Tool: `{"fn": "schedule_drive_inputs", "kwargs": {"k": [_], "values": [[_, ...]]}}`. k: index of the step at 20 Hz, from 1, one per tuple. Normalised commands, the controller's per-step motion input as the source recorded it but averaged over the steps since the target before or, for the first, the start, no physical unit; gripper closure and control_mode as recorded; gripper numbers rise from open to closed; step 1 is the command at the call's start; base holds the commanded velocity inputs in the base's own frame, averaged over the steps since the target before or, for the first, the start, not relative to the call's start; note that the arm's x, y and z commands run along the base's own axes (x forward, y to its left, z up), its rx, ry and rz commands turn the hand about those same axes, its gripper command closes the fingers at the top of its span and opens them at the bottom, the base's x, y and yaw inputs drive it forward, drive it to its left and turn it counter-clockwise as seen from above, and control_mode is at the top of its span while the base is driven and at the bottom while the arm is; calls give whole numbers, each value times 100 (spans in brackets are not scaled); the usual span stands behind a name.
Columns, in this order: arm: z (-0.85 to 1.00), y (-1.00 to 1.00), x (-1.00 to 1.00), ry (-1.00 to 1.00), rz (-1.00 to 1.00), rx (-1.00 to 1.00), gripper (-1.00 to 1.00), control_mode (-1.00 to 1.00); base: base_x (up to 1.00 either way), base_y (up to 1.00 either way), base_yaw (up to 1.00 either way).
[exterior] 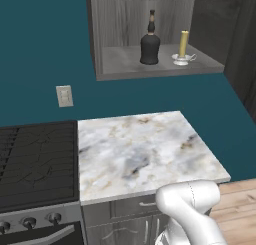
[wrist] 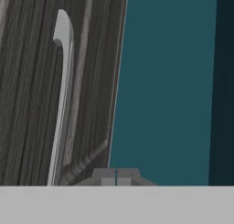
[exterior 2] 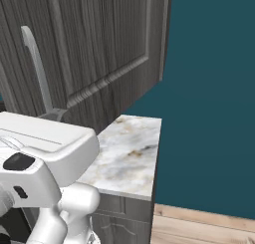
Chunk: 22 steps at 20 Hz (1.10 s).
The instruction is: Get the candle and the liquor from the cabinet and move them to the dining counter.
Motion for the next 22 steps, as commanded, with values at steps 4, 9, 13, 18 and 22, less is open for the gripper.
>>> {"fn": "schedule_drive_inputs", "kwargs": {"k": [4, 9, 13, 18, 22], "values": [[0, -5, -7, 1, 0, 0, -100, -100, 0, 0, 0], [0, -5, -30, 0, 0, 0, -100, -100, 0, 0, 0], [0, 0, -41, 2, -1, 0, -100, -100, 0, 0, 0], [0, 15, -61, 3, -2, 0, -100, -100, 0, 0, 0], [0, 81, -59, 2, -13, -1, -100, -100, 0, 0, 0]]}}
